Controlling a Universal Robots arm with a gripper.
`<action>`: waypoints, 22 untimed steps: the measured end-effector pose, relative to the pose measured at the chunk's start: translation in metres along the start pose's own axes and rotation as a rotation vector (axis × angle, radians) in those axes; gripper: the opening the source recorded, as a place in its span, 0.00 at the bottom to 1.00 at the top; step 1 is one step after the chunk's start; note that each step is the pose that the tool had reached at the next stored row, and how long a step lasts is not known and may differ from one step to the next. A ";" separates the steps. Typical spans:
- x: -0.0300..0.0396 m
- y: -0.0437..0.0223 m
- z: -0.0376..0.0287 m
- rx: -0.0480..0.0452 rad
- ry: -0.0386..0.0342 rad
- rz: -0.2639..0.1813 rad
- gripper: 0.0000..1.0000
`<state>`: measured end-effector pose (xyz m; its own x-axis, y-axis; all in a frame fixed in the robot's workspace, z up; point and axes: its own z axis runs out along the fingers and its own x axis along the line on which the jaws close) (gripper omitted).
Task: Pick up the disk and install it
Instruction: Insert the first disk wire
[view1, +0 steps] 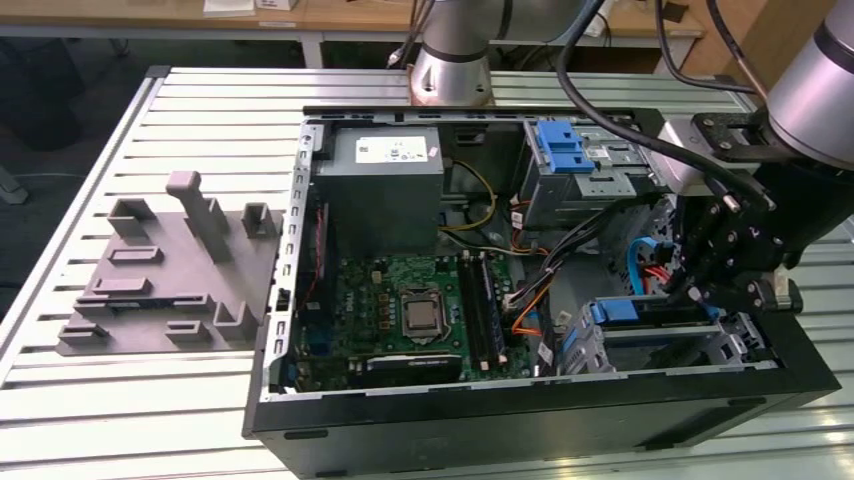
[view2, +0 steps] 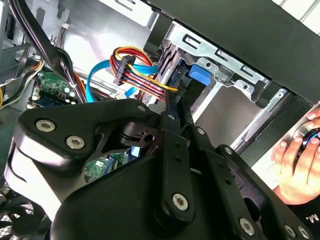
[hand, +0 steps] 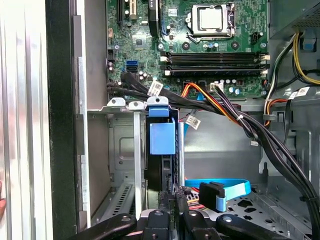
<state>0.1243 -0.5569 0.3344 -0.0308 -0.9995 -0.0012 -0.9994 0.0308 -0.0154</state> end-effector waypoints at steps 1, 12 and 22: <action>0.0000 0.0001 0.0000 0.0000 0.0001 0.000 0.17; 0.0002 0.0008 0.0016 0.0001 0.0004 0.000 0.17; 0.0002 0.0009 0.0034 0.0000 -0.0002 0.000 0.17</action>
<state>0.1235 -0.5571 0.3309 -0.0309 -0.9995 -0.0014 -0.9994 0.0309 -0.0154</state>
